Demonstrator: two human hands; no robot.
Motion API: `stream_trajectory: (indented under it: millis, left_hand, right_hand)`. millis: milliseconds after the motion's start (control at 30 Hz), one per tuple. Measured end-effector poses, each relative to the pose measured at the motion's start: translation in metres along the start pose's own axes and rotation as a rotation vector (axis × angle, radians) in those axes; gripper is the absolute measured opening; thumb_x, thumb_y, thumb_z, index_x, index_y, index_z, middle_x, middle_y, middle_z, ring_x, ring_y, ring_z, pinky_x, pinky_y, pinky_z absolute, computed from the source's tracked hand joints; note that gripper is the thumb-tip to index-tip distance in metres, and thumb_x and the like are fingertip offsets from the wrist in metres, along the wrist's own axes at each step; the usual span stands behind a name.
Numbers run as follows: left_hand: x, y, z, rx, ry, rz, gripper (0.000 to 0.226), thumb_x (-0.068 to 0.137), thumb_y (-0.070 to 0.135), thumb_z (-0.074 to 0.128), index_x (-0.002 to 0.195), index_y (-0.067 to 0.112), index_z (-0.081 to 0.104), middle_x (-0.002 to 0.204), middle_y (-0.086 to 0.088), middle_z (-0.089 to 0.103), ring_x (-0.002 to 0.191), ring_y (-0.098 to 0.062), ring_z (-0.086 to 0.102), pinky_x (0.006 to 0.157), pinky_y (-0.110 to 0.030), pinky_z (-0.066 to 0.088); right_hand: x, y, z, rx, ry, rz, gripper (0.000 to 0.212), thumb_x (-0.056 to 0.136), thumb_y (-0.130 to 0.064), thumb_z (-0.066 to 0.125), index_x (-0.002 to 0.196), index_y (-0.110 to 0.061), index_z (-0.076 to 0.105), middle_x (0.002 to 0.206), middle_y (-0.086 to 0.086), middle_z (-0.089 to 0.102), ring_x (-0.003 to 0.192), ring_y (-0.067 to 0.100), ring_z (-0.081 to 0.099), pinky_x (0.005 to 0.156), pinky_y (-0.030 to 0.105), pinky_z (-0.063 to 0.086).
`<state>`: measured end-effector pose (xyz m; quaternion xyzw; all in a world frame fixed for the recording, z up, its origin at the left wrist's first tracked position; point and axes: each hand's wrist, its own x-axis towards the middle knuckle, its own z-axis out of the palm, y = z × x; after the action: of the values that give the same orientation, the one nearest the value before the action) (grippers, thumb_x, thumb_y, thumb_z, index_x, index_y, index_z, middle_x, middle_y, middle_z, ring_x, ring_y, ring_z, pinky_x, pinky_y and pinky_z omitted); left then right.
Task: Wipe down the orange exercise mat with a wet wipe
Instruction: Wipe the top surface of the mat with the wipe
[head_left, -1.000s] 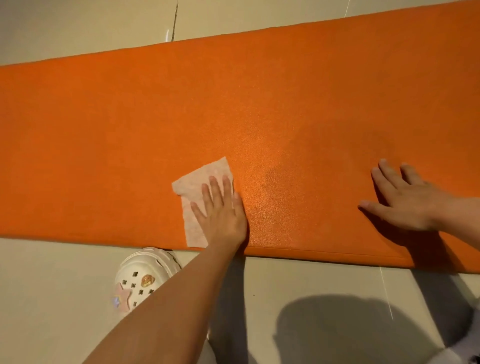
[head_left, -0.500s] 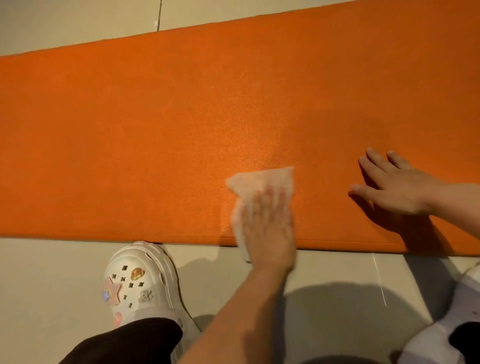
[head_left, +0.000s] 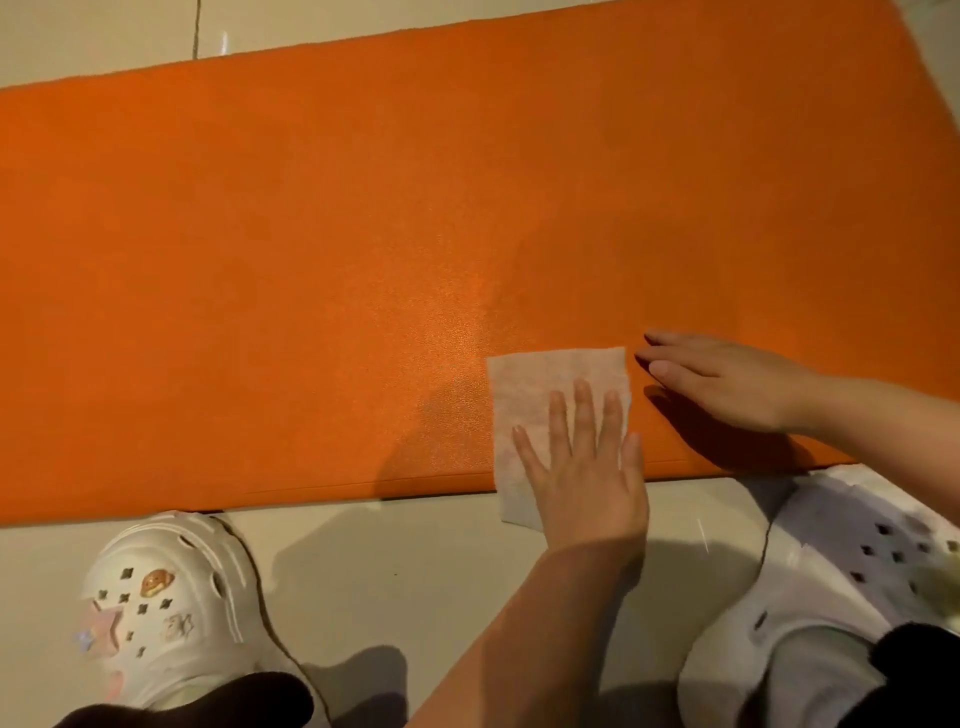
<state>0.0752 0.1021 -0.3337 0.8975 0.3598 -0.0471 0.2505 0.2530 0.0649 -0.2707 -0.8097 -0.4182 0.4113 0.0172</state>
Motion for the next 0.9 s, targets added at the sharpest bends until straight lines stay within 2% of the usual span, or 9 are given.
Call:
stream_trajectory:
  millis: [67,167,233,367,467,533,633,767,900]
  left_hand:
    - [0.002,0.043,-0.001,-0.18,-0.182,0.075,0.088,0.081,0.055,-0.024,0.157,0.033,0.013,0.166,0.01,0.0,0.151,-0.011,-0.01,0.113,-0.043,-0.027]
    - [0.003,0.087,-0.008,-0.51,-0.288,0.113,0.081,0.088,0.055,-0.013,0.158,0.023,0.014,0.166,0.006,0.001,0.15,-0.004,-0.008,0.12,-0.037,-0.017]
    - [0.0,0.099,-0.015,-0.708,-0.223,0.141,0.071,0.098,0.051,0.0,0.157,0.016,0.019,0.166,0.004,0.009,0.149,-0.001,0.004,0.123,-0.03,-0.001]
    - [-0.002,0.102,-0.035,-1.026,-0.178,0.091,0.054,0.102,0.052,0.01,0.153,0.04,0.022,0.161,0.024,0.015,0.144,0.011,0.006,0.112,-0.006,0.005]
    - [0.009,0.078,-0.043,-1.296,-0.093,-0.167,0.049,0.088,0.078,0.016,0.135,0.069,0.029,0.144,0.039,0.03,0.145,-0.008,0.028,0.119,-0.045,0.026]
    - [0.016,0.048,-0.043,-1.142,0.094,-0.248,0.05,0.087,0.08,0.015,0.133,0.067,0.03,0.153,0.027,0.027,0.146,-0.011,0.024,0.12,-0.054,0.02]
    - [0.015,-0.006,-0.038,-0.534,0.276,-0.258,0.06,0.097,0.052,0.014,0.153,0.033,0.024,0.162,0.009,0.018,0.148,-0.003,0.001,0.118,-0.028,-0.017]
    - [0.003,-0.05,-0.025,-0.305,0.282,-0.27,0.061,0.098,0.041,0.029,0.154,0.019,0.028,0.164,-0.006,0.018,0.152,-0.02,0.004,0.118,-0.035,-0.013]
    - [0.011,-0.069,-0.025,-0.125,0.333,-0.106,0.058,0.093,0.033,0.05,0.148,0.015,0.043,0.157,-0.014,0.033,0.149,-0.029,0.017,0.118,-0.047,-0.004]
  right_hand:
    - [-0.006,0.01,-0.004,0.097,0.046,0.039,0.052,0.103,-0.046,0.026,0.149,-0.026,0.037,0.155,-0.005,0.037,0.138,0.017,0.038,0.104,0.028,0.03]
    - [-0.017,0.025,-0.006,0.368,0.232,0.09,0.047,0.104,-0.042,0.03,0.145,-0.024,0.043,0.137,0.001,0.056,0.106,0.017,0.059,0.081,0.028,0.045]
    - [-0.022,0.035,-0.007,0.495,0.418,0.105,0.045,0.105,-0.038,0.032,0.147,-0.024,0.04,0.142,-0.001,0.05,0.118,0.016,0.053,0.089,0.029,0.044]
    - [-0.027,0.034,-0.015,0.793,0.729,0.113,0.045,0.105,-0.046,0.029,0.143,-0.025,0.041,0.143,-0.003,0.046,0.128,0.016,0.045,0.102,0.033,0.041]
    - [-0.018,0.019,-0.021,0.817,0.916,0.096,0.04,0.105,-0.041,0.034,0.137,-0.021,0.045,0.124,-0.002,0.05,0.111,0.011,0.047,0.087,0.021,0.043]
    - [-0.01,0.004,-0.02,0.799,0.933,0.077,0.035,0.103,-0.038,0.042,0.134,-0.023,0.049,0.125,0.0,0.05,0.111,0.011,0.047,0.087,0.022,0.044]
    - [-0.004,-0.016,-0.003,0.668,0.778,0.009,0.029,0.1,-0.032,0.051,0.128,-0.024,0.054,0.124,-0.005,0.05,0.115,0.013,0.05,0.097,0.036,0.049]
    - [-0.007,-0.046,0.042,0.35,0.602,-0.026,0.03,0.1,-0.019,0.052,0.13,-0.016,0.055,0.131,-0.002,0.046,0.115,0.009,0.043,0.089,0.012,0.033]
    - [-0.004,-0.067,0.069,0.162,0.557,-0.056,0.033,0.098,-0.02,0.052,0.131,-0.016,0.054,0.136,0.001,0.047,0.127,0.015,0.036,0.106,0.032,0.034]
